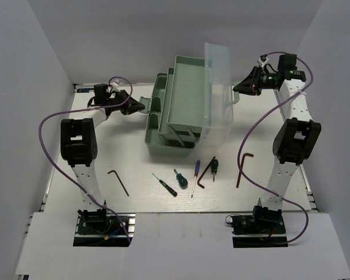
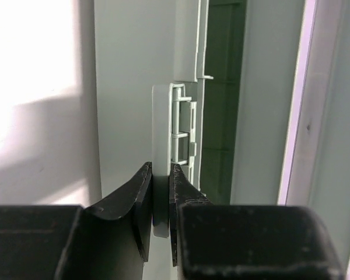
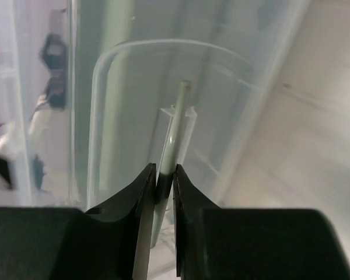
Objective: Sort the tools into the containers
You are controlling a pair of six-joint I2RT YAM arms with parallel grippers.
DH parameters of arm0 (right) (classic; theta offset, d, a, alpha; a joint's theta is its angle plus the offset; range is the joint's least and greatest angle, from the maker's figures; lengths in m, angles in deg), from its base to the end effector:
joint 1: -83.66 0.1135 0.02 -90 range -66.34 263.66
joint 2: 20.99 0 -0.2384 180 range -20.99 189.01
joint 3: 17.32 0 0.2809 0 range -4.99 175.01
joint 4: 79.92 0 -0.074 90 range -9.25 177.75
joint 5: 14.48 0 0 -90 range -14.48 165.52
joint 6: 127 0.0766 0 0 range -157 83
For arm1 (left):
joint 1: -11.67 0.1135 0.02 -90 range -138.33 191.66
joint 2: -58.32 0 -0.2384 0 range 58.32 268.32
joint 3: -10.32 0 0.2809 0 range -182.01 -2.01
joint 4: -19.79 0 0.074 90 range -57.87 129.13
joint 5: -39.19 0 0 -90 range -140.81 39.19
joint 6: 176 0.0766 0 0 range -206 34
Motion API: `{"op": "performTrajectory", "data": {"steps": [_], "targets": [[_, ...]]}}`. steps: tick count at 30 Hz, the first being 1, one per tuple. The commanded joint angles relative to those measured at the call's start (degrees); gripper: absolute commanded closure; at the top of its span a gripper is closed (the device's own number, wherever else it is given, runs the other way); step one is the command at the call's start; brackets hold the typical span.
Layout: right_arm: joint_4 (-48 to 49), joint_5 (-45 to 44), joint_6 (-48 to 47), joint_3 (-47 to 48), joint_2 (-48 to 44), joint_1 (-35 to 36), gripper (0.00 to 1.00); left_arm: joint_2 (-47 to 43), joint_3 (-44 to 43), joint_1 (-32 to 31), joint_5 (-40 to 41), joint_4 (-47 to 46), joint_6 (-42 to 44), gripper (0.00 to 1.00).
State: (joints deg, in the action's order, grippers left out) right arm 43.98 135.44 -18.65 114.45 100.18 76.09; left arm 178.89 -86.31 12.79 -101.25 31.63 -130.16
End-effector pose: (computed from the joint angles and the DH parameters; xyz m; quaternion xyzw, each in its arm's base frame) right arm 0.5027 0.0001 0.2890 -0.0044 0.8238 0.4910 0.2832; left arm 0.4987 -0.0493 0.1330 -0.1308 0.8180 -0.5041 0.2444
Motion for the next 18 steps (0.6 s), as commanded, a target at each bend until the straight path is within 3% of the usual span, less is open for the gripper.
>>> {"op": "performTrajectory", "data": {"steps": [1, 7, 18], "targets": [[-8.34, -9.78, -12.88, 4.31, -5.41, -1.83, 1.0, -6.76, 1.67, 3.17, 0.69, -1.45, 1.1, 1.0], [-12.65, -22.02, -17.02, 3.52, -5.24, -1.92, 1.0, -9.03, 5.62, 5.37, 0.69, 0.4, 3.55, 1.0], [-11.87, -22.66, -21.33, 7.9, 2.21, -1.83, 0.98, -11.33, 7.47, 7.66, 0.69, 0.93, 4.08, 1.0]]}}
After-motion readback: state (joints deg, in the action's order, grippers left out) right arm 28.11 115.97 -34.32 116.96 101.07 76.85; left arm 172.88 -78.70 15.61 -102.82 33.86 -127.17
